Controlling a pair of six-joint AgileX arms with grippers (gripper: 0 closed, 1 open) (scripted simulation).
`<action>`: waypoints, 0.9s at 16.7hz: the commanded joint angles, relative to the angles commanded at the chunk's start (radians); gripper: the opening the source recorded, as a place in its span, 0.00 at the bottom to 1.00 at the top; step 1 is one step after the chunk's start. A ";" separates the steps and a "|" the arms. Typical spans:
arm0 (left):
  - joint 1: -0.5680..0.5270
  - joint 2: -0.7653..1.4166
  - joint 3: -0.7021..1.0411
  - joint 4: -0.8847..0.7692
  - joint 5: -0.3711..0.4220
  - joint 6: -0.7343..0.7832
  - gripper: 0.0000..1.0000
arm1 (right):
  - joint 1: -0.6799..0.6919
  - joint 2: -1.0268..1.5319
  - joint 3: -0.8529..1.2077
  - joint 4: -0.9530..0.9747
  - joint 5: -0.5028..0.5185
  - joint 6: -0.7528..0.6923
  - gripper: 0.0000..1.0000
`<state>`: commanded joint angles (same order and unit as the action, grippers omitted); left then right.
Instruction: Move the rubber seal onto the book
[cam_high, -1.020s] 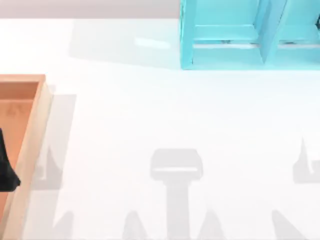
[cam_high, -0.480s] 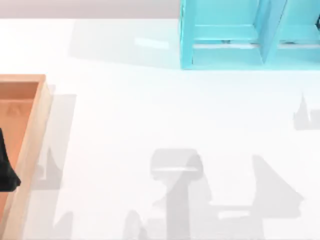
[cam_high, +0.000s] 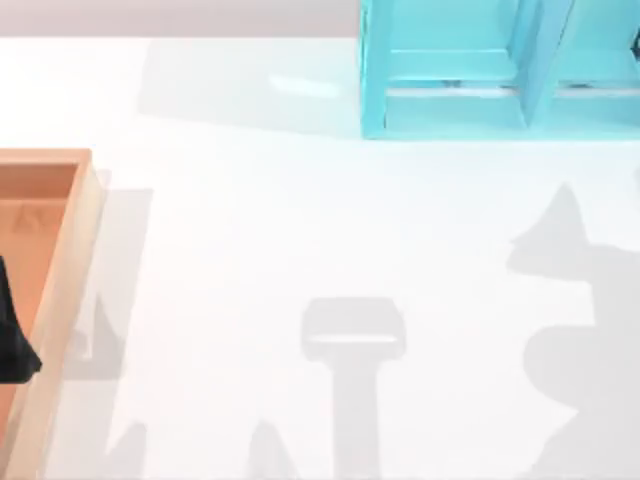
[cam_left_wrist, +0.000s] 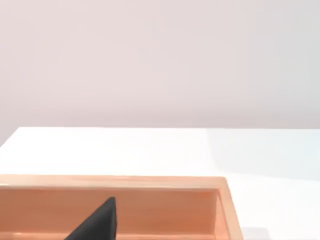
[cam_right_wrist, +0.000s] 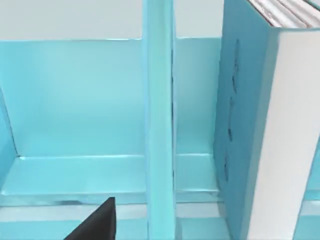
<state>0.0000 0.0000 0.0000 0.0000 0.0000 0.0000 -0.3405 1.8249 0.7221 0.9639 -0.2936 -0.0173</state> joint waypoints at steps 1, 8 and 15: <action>0.000 0.000 0.000 0.000 0.000 0.000 1.00 | -0.016 0.079 0.034 0.045 -0.012 -0.001 1.00; 0.000 0.000 0.000 0.000 0.000 0.000 1.00 | -0.070 0.336 0.162 0.209 -0.054 -0.005 1.00; 0.000 0.000 0.000 0.000 0.000 0.000 1.00 | -0.061 0.358 0.197 0.192 -0.045 -0.005 1.00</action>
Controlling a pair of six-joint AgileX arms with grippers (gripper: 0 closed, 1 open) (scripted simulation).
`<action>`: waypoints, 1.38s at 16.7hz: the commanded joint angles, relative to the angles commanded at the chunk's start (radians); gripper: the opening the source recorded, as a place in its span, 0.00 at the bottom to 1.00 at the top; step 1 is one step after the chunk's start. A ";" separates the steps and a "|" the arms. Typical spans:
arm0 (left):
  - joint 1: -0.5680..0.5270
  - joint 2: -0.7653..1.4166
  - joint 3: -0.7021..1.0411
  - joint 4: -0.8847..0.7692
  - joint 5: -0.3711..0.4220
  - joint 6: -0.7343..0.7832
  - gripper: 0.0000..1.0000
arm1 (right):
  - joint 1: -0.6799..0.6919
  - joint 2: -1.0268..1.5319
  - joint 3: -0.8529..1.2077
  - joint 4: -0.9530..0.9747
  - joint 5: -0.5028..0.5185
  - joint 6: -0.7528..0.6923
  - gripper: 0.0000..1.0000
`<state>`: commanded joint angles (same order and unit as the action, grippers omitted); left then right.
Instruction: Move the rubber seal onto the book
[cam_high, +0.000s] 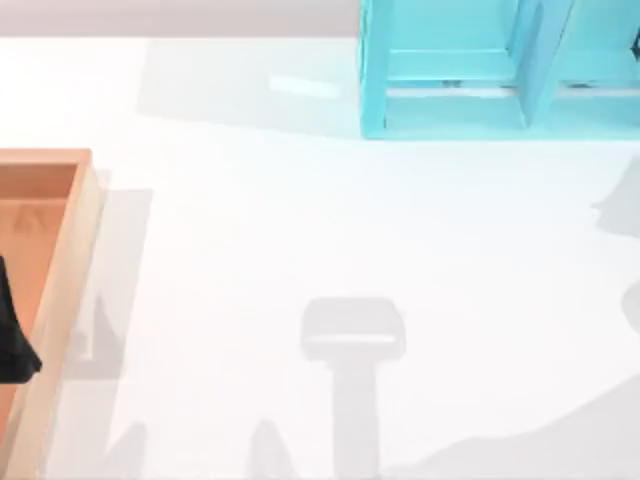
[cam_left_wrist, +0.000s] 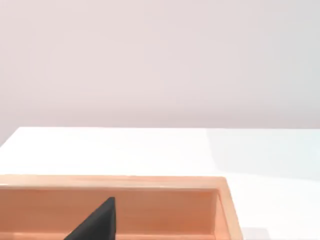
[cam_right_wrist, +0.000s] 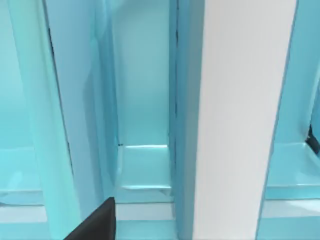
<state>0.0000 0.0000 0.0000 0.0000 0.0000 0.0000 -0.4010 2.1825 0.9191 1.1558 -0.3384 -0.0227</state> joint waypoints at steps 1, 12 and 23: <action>0.000 0.000 0.000 0.000 0.000 0.000 1.00 | 0.004 0.019 0.034 -0.014 0.005 0.000 1.00; 0.000 0.000 0.000 0.000 0.000 0.000 1.00 | 0.065 0.230 0.435 -0.201 0.068 0.006 1.00; 0.000 0.000 0.000 0.000 0.000 0.000 1.00 | 0.065 0.230 0.435 -0.201 0.068 0.006 0.40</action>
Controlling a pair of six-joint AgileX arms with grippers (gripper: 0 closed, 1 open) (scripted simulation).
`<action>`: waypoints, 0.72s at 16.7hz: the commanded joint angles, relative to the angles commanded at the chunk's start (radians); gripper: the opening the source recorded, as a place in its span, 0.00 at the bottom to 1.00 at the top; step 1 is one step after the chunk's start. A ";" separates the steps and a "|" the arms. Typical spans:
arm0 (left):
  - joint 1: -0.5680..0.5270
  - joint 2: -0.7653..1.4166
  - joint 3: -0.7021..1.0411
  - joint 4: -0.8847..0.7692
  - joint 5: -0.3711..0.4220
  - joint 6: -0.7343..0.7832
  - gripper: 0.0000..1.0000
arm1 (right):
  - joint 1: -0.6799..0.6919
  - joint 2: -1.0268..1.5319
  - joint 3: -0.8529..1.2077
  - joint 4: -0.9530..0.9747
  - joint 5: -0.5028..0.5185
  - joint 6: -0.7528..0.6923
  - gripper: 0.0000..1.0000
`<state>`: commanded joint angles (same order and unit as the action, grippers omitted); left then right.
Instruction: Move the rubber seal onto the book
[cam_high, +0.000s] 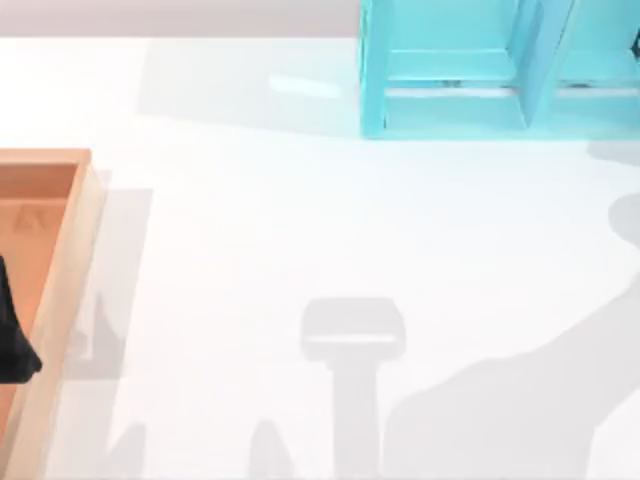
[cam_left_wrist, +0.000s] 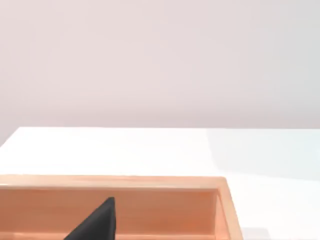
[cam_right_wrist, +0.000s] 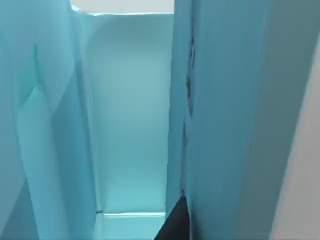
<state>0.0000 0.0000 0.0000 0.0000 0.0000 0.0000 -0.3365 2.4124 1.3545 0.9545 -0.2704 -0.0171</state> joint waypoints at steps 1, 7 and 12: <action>0.000 0.000 0.000 0.000 0.000 0.000 1.00 | 0.000 0.000 0.000 0.000 0.000 0.000 0.32; 0.000 0.000 0.000 0.000 0.000 0.000 1.00 | 0.000 0.000 0.000 0.000 0.000 0.000 0.00; 0.000 0.000 0.000 0.000 0.000 0.000 1.00 | 0.000 0.000 0.000 0.000 0.000 0.000 0.00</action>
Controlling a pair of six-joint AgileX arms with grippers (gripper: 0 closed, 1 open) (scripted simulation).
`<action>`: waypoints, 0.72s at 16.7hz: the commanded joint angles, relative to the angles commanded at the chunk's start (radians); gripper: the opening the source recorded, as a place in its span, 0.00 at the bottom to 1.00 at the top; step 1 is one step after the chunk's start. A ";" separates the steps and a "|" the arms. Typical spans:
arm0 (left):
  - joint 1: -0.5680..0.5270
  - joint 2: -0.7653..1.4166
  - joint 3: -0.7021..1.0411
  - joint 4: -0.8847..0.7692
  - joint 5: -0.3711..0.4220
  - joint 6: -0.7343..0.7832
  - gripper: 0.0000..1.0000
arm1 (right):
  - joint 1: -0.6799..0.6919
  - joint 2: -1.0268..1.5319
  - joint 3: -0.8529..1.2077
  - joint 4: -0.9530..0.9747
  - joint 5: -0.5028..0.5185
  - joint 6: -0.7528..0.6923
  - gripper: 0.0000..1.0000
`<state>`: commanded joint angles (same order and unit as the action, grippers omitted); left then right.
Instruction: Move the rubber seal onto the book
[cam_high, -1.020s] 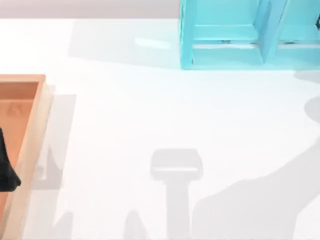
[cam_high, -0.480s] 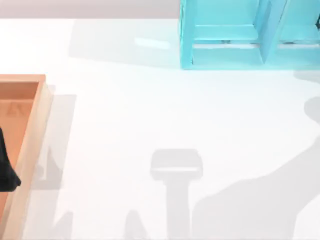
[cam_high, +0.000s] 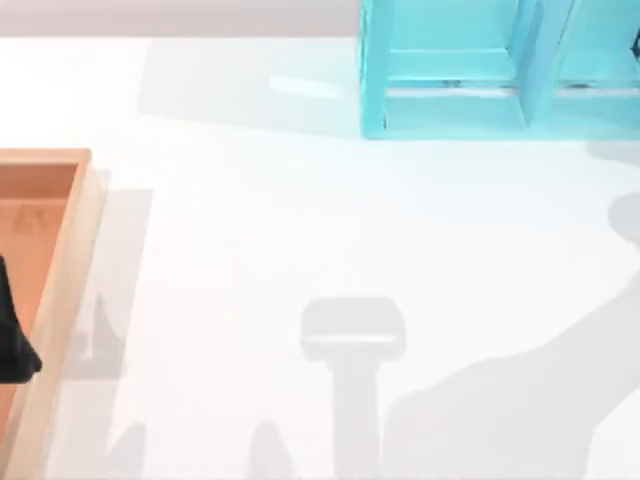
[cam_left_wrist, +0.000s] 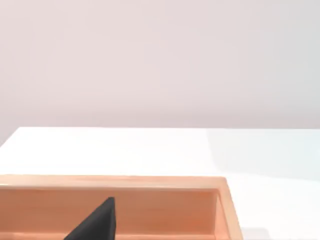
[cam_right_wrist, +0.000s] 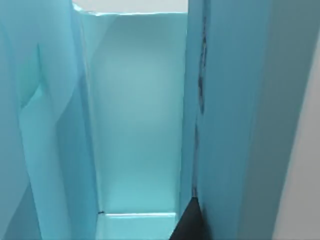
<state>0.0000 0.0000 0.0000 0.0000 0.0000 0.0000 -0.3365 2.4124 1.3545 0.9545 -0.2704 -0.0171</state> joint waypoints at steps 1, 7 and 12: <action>0.000 0.000 0.000 0.000 0.000 0.000 1.00 | 0.000 0.000 0.000 0.000 0.000 0.000 0.00; 0.000 0.000 0.000 0.000 0.000 0.000 1.00 | -0.032 -0.114 -0.053 -0.059 -0.027 0.001 0.00; 0.000 0.000 0.000 0.000 0.000 0.000 1.00 | -0.099 -0.468 -0.216 -0.239 -0.103 -0.002 0.00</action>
<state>0.0000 0.0000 0.0000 0.0000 0.0000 0.0000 -0.4351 1.9440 1.1380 0.7153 -0.3731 -0.0188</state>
